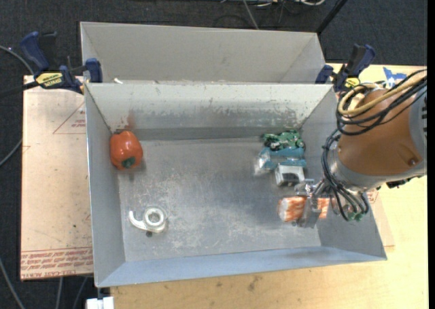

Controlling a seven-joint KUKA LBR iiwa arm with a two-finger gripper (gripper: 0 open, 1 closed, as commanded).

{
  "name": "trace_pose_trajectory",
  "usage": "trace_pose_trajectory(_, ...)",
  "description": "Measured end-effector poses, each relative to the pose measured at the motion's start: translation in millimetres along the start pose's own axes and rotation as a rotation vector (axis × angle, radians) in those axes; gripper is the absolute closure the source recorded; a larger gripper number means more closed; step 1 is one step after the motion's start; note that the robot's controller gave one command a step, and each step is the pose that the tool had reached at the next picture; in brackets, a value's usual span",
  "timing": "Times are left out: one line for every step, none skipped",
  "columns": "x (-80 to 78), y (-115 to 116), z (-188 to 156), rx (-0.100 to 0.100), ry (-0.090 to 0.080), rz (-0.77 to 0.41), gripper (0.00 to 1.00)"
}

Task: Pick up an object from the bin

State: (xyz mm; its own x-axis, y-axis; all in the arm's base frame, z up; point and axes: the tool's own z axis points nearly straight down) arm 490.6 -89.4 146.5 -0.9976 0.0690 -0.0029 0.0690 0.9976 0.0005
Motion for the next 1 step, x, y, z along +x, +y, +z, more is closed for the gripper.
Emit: trace_pose_trajectory(0.6,0.2,-5.3,-0.001,0.006,0.000,1.00)
